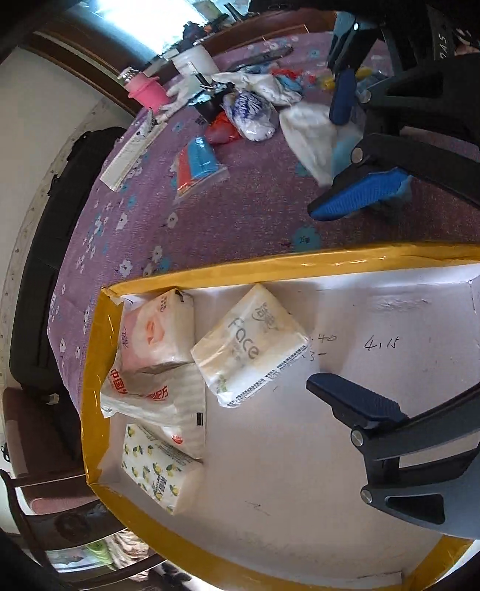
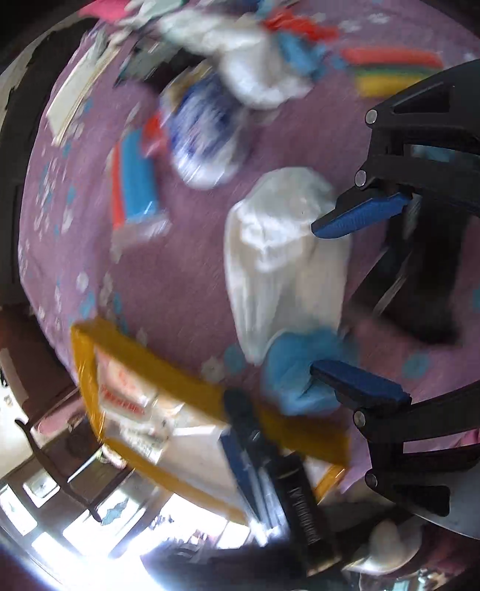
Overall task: Organize soft objects
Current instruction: 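Grasp the blue knit cloth with the left gripper while the right grasps the black bag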
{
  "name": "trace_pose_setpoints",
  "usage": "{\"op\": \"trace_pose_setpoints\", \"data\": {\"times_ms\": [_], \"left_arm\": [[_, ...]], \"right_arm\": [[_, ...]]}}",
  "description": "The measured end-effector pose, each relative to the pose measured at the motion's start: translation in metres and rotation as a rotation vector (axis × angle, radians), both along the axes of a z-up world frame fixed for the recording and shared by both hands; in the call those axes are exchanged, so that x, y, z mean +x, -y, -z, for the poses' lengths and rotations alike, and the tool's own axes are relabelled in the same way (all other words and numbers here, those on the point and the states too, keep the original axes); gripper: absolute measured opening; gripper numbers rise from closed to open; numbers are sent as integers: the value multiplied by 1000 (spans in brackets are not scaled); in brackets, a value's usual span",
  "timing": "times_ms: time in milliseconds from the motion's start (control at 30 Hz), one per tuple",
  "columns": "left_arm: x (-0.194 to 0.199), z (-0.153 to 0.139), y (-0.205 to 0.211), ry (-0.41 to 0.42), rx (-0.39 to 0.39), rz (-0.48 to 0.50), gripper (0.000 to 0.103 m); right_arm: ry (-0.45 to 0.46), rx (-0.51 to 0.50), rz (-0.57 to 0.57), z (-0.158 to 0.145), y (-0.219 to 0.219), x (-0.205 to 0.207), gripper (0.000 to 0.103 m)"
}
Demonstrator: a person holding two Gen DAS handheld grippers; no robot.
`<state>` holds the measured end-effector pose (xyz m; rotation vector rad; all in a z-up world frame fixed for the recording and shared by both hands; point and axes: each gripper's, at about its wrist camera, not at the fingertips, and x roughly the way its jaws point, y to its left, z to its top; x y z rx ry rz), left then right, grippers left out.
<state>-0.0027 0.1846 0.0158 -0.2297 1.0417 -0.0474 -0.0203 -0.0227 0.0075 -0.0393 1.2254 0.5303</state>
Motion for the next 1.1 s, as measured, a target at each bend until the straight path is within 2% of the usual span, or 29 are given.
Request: {"op": "trace_pose_setpoints", "data": {"times_ms": [67,133,233,267,333,400,533,600,733,900,1033,1067,1100], "left_arm": [[-2,2,8,-16,54,29,89],[-5,5,18,-34,106,71,98],[-16,10,34,-39,168,136,100],[-20,10,37,-38,172,158,100],[-29,6,37,-41,116,189,100],[-39,-4,34,-20,53,186,100],[-63,-41,55,135,86,238,100],[-67,-47,71,167,98,290,100],[-63,-31,99,139,168,331,100],[-36,-8,114,118,241,284,100],[-25,4,115,69,233,277,100],[-26,6,117,69,245,284,99],[-27,7,119,71,250,293,80]], "right_arm": [[21,-60,16,4,16,-11,72],[31,-101,42,8,35,-20,72],[54,-116,58,7,60,-35,73],[55,-129,74,9,71,-37,73],[62,-135,96,10,89,-45,73],[66,-107,113,7,104,-51,73],[148,32,175,-16,139,-64,74],[190,74,203,-27,152,-72,76],[235,138,262,-37,181,-88,76],[226,125,285,-30,202,-106,76],[206,109,266,-15,204,-111,77],[202,100,254,-10,202,-113,77],[201,96,242,-8,199,-113,77]]}}
